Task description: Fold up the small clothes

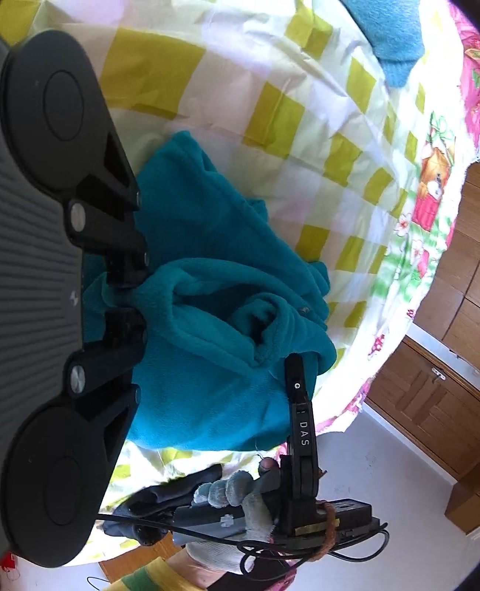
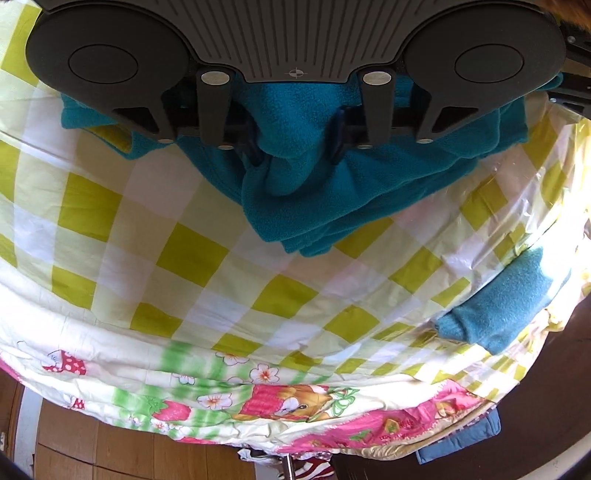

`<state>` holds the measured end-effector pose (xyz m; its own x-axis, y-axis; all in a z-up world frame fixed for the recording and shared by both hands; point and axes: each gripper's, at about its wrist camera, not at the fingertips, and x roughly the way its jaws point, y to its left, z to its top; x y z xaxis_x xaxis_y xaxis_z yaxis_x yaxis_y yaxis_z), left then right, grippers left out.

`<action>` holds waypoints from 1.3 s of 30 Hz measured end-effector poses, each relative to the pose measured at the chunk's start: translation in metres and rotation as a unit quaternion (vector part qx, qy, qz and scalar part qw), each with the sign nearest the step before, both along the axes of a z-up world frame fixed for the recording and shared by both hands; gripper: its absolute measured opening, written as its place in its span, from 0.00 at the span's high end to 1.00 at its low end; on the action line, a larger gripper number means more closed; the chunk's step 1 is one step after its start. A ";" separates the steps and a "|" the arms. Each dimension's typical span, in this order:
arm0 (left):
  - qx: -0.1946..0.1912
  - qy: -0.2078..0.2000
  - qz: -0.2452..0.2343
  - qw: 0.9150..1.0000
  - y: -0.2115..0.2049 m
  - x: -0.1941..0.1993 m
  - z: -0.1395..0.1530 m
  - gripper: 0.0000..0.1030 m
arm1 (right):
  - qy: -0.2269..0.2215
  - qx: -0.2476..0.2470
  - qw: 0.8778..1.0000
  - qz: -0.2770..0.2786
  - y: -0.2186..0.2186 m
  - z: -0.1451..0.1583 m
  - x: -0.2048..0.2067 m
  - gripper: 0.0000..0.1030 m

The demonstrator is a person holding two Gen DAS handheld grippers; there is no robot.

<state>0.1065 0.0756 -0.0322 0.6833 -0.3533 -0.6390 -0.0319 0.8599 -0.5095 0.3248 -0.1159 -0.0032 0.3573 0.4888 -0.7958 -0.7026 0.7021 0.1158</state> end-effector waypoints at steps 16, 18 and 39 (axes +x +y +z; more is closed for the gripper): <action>-0.009 0.024 0.065 0.998 0.050 0.013 -0.029 0.74 | -0.061 0.038 0.995 -0.064 0.040 0.016 -0.001 0.79; 0.005 0.012 0.071 0.997 0.055 0.011 -0.022 0.63 | -0.043 0.015 0.995 -0.092 0.053 -0.020 0.012 0.72; 0.175 -0.072 0.077 0.979 0.019 0.033 0.010 0.58 | -0.069 0.055 0.995 -0.051 0.084 -0.017 -0.032 0.51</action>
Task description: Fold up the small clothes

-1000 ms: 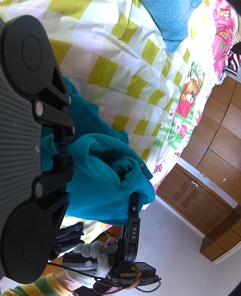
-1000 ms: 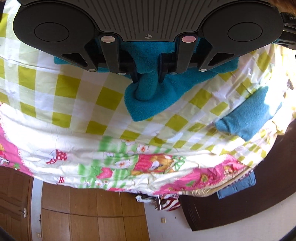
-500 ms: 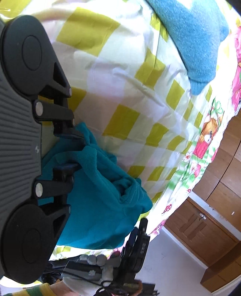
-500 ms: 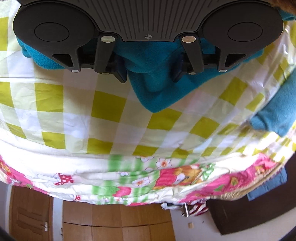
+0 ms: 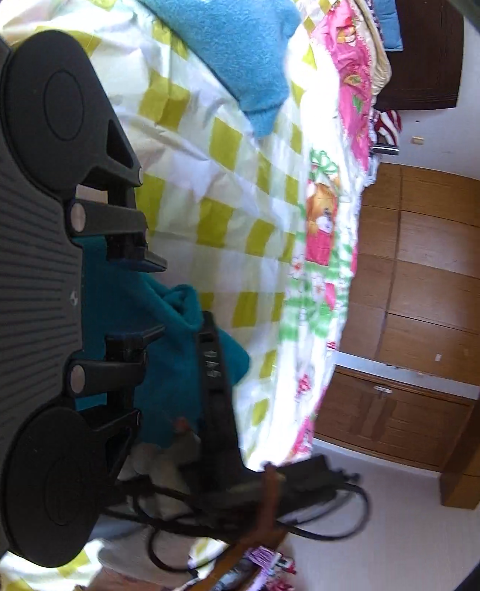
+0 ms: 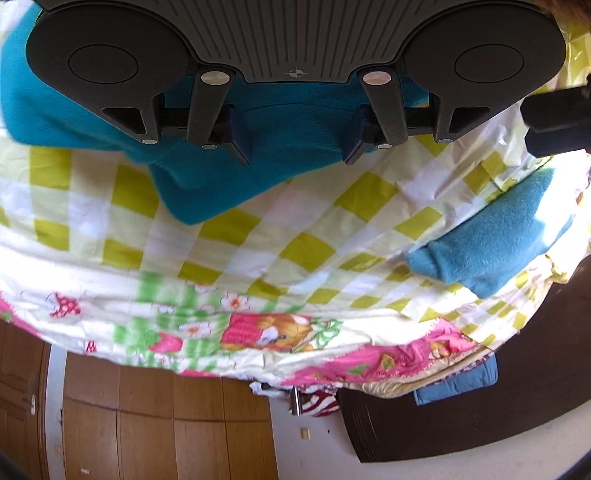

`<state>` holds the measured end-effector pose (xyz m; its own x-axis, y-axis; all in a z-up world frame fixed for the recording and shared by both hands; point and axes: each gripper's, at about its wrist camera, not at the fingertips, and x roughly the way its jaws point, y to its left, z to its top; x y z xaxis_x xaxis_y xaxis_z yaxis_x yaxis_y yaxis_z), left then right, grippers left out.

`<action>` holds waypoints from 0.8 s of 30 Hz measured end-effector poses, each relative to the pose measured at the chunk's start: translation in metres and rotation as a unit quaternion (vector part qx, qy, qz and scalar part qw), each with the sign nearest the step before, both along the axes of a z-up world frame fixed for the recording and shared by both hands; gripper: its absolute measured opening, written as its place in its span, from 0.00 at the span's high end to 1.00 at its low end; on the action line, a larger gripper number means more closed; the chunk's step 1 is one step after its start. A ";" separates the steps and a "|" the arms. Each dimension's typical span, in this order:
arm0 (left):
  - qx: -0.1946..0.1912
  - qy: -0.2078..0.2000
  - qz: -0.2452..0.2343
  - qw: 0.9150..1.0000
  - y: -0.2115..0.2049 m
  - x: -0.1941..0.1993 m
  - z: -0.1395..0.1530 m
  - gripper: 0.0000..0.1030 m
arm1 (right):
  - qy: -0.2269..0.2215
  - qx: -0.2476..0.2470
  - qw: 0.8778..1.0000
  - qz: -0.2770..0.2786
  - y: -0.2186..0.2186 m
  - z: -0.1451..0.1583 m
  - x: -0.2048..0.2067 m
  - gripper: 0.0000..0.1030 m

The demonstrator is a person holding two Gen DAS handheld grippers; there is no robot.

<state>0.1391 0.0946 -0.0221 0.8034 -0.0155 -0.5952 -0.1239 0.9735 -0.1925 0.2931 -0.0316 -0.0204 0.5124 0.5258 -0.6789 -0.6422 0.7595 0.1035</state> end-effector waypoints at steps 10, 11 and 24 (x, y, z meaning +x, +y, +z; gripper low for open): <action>0.000 0.038 -0.012 0.999 0.017 0.002 -0.008 0.51 | -0.012 0.085 0.994 -0.070 -0.041 0.034 -0.012 0.47; -0.003 0.030 -0.018 0.999 0.019 0.002 -0.004 0.52 | -0.015 0.106 0.990 -0.090 -0.063 0.043 -0.020 0.46; -0.030 0.048 -0.013 0.998 0.040 0.026 -0.021 0.35 | 0.103 0.190 0.931 -0.294 -0.203 -0.010 -0.041 0.33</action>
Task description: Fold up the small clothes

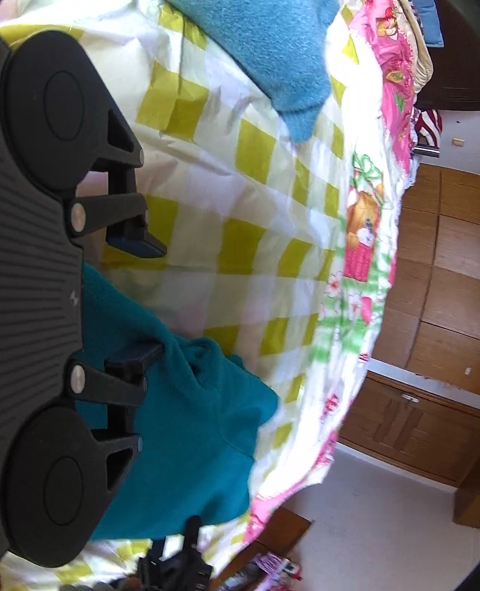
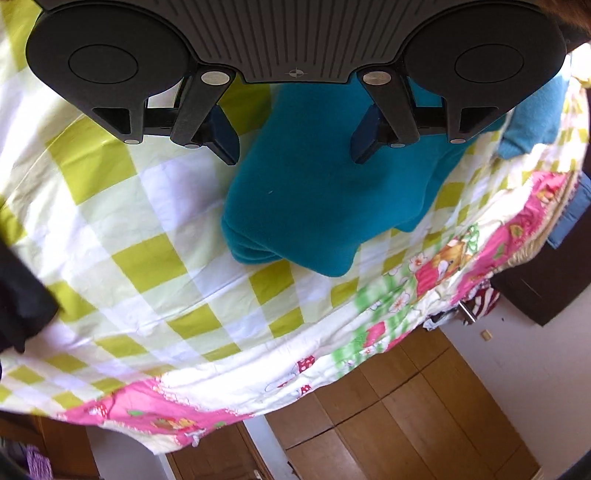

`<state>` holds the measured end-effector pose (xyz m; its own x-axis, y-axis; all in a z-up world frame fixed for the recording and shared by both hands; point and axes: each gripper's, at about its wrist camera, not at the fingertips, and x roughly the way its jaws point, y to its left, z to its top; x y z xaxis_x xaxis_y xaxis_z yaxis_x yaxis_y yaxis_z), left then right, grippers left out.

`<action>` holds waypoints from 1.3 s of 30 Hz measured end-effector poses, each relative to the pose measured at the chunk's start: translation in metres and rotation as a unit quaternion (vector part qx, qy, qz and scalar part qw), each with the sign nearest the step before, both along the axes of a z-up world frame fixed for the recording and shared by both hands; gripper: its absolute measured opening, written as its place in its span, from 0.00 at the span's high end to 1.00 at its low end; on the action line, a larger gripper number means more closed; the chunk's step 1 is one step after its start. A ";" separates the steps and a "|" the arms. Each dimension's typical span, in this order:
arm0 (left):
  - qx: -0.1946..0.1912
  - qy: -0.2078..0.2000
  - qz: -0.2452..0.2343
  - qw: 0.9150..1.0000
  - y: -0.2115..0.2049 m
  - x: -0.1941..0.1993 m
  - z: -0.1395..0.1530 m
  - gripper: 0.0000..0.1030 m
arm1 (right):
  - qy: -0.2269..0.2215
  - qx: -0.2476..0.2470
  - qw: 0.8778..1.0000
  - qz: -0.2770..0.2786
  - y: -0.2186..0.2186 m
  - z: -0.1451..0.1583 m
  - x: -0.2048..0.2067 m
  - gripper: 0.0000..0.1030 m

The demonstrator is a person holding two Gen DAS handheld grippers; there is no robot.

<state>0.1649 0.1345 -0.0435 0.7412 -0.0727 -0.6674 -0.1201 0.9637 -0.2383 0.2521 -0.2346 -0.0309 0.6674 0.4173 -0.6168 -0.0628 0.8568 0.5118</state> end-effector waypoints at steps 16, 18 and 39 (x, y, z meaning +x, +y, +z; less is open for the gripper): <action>-0.095 0.060 -0.046 0.993 -0.053 -0.026 -0.014 0.53 | 0.004 -0.039 0.999 0.009 0.021 -0.010 0.065 0.46; -0.087 0.060 -0.046 0.993 -0.052 -0.038 -0.004 0.53 | -0.001 -0.051 0.998 0.031 0.022 -0.007 0.064 0.42; 0.059 0.013 -0.065 0.996 -0.085 0.061 0.017 0.44 | -0.025 -0.105 0.994 0.028 0.041 -0.005 0.093 0.34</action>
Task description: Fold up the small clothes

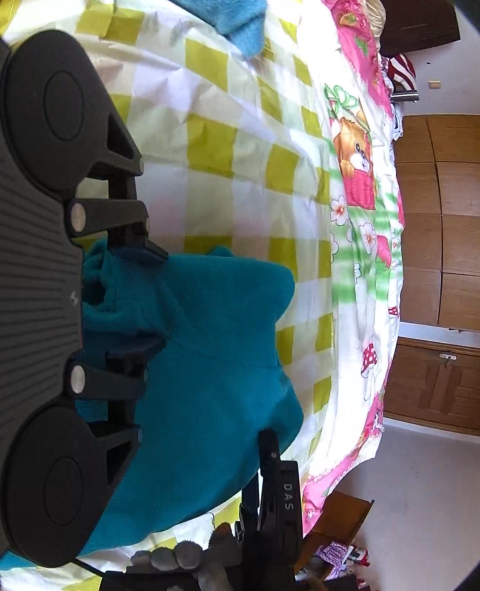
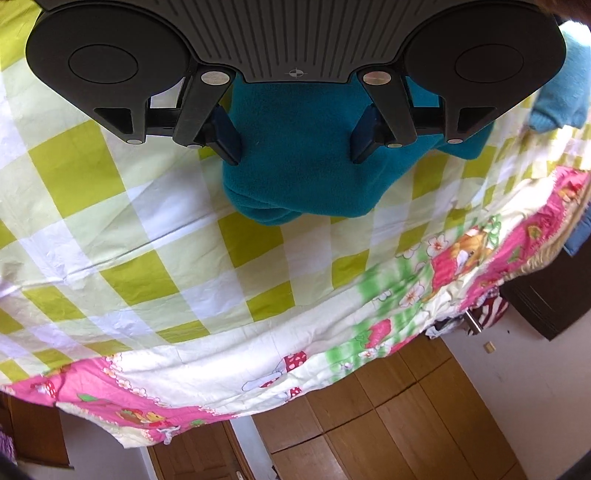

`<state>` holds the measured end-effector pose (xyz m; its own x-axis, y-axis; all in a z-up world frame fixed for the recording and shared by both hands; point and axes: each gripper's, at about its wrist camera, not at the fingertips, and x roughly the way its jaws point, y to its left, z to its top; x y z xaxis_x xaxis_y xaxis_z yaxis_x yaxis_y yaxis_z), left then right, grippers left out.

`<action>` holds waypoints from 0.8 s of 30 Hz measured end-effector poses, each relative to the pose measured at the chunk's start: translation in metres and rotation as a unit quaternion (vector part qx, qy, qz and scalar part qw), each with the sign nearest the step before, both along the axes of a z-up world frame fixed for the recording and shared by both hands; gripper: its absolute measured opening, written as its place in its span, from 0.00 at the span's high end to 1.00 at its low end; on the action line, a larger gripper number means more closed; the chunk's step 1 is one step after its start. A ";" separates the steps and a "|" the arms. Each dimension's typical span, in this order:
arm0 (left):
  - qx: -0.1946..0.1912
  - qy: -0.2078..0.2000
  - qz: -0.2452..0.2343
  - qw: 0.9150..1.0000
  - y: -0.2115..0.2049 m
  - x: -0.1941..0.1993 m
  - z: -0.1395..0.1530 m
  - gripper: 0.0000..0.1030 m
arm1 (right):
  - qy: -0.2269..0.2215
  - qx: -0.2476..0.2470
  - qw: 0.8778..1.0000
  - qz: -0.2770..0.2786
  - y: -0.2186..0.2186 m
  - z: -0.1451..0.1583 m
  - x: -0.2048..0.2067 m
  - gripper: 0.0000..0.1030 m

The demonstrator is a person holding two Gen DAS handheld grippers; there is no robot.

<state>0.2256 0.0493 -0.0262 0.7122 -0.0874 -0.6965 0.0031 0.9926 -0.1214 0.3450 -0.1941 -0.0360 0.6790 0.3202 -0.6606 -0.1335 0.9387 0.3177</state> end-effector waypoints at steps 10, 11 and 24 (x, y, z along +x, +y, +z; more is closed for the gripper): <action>0.024 0.005 0.021 0.999 -0.011 -0.061 0.019 0.44 | -0.078 -0.059 0.995 0.024 -0.005 0.047 -0.143 0.36; 0.024 0.007 0.021 0.999 -0.013 -0.066 0.018 0.44 | -0.073 -0.058 0.995 0.034 -0.005 0.045 -0.158 0.36; 0.076 -0.048 0.052 0.995 -0.024 -0.129 0.036 0.14 | -0.037 -0.088 0.995 0.022 0.012 0.029 -0.238 0.35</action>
